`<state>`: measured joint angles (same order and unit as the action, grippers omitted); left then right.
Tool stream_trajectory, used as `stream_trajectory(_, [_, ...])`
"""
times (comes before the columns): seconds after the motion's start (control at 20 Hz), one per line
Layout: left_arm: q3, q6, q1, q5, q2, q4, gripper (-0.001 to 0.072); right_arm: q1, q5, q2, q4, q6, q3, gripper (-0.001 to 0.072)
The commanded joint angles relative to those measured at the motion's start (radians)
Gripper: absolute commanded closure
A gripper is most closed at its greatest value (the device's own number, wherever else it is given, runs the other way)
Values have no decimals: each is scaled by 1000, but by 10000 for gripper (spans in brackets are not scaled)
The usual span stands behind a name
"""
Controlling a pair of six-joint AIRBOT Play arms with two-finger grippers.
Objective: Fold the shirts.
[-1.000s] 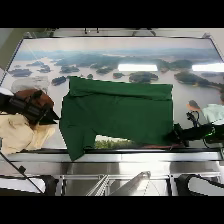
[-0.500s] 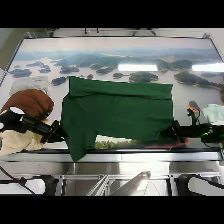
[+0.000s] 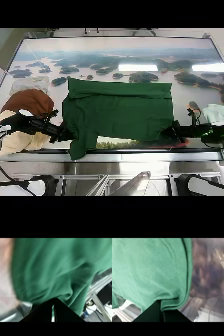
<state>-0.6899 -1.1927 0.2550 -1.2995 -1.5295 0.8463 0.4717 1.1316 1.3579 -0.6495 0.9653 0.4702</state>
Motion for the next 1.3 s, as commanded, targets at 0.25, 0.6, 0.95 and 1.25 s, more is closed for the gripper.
stream_trajectory(0.25, [-89,40,175,-237,21,-61,678,154,193,-71,13,11,0,696])
stream_trajectory(0.6, [-111,163,268,-285,128,-383,678,235,245,-187,285,-85,19,696])
stream_trajectory(0.95, [-544,99,117,-233,-68,-455,679,51,48,-18,400,-119,301,696])
stream_trajectory(1.25, [-958,-8,35,-194,-423,-454,679,-50,-115,207,401,-126,509,696])
